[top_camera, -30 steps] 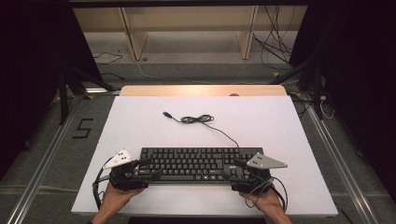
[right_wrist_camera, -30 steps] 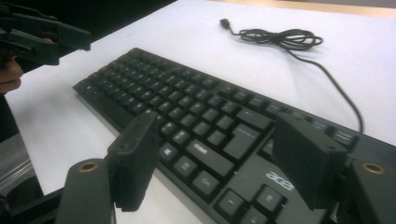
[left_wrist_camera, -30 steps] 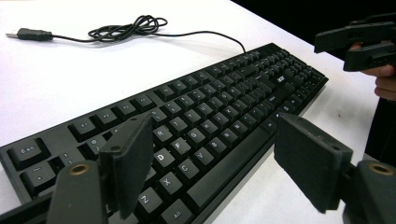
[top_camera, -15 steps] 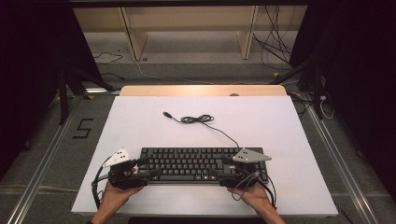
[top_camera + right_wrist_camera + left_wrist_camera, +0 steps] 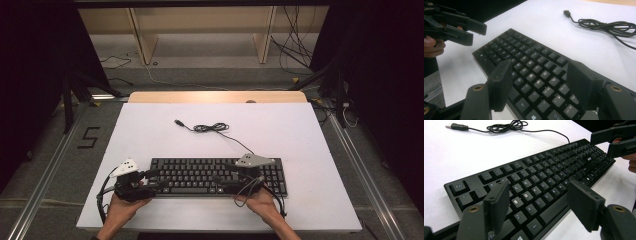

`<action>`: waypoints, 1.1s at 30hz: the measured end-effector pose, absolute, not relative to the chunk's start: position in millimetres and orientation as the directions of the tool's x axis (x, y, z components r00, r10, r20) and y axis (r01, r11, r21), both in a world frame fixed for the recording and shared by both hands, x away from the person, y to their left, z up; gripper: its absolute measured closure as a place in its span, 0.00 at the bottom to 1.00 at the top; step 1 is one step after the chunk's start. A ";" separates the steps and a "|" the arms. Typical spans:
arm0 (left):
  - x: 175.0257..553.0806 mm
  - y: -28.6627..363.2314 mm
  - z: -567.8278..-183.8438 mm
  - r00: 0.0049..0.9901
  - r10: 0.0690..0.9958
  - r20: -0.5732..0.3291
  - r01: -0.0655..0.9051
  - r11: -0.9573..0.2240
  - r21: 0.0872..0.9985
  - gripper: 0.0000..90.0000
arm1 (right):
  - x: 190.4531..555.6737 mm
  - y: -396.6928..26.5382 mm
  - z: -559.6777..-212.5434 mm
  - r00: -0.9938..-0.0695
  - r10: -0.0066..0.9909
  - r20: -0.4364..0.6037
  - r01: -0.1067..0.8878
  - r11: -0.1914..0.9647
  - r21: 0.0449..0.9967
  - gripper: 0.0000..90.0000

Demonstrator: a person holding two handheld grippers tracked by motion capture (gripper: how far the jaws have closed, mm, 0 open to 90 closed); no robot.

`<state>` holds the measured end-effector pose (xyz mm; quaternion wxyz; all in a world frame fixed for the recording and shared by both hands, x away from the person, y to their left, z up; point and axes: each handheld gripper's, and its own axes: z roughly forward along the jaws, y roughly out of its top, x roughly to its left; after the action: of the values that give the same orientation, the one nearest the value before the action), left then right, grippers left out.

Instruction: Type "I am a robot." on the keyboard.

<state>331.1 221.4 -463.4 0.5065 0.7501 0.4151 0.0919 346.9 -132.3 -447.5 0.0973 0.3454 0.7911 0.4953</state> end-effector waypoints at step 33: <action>336.5 232.1 -471.1 0.574 0.785 -0.231 0.588 -0.200 0.784 0.93 | 375.7 -91.6 -463.9 -0.718 0.670 0.191 0.524 0.339 0.781 0.95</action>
<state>336.5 232.1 -471.1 0.4467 0.7666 0.4479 0.1104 375.7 -91.6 -463.9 0.0822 0.3666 0.8141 0.4428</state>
